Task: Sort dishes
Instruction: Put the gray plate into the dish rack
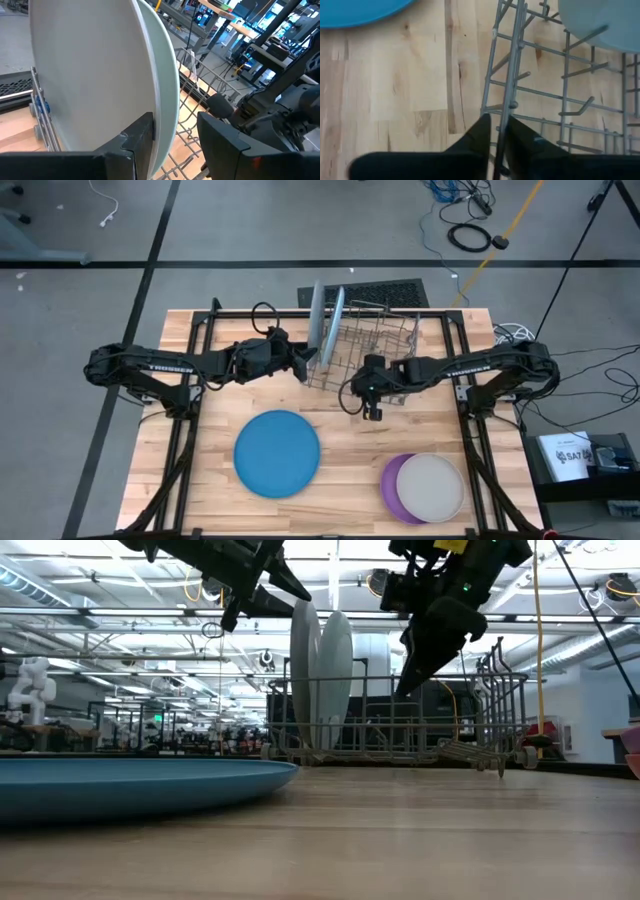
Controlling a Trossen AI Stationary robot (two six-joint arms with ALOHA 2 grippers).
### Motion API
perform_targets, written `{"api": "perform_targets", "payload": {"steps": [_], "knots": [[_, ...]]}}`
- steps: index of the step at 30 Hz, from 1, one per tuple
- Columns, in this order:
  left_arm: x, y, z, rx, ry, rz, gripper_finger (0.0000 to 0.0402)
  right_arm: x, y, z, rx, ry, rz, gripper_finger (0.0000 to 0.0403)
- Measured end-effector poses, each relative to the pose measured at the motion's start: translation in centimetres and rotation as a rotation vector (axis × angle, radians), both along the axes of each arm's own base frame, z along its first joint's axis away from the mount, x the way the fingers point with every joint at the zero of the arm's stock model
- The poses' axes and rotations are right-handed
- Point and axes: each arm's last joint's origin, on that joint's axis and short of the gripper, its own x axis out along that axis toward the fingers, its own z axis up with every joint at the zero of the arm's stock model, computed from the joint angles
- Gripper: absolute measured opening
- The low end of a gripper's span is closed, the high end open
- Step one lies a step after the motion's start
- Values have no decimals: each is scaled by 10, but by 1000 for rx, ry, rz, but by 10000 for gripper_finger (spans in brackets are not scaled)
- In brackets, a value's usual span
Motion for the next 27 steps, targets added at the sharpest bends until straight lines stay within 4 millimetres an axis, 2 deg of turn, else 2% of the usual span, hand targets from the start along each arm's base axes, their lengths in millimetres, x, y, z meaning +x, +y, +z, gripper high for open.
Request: {"api": "perform_targets", "payload": {"steps": [3, 15, 27], "knots": [[0, -1, 0, -2, -1, -7, 154, -2, 4, 0, 12, 8, 13, 9], [4, -29, 4, -32, -55, -126, 154, -8, 38, -1, 51, 52, 133, 10], [2, -31, 0, -56, -17, -116, 154, -12, 56, -1, 67, 56, 151, 17]]}}
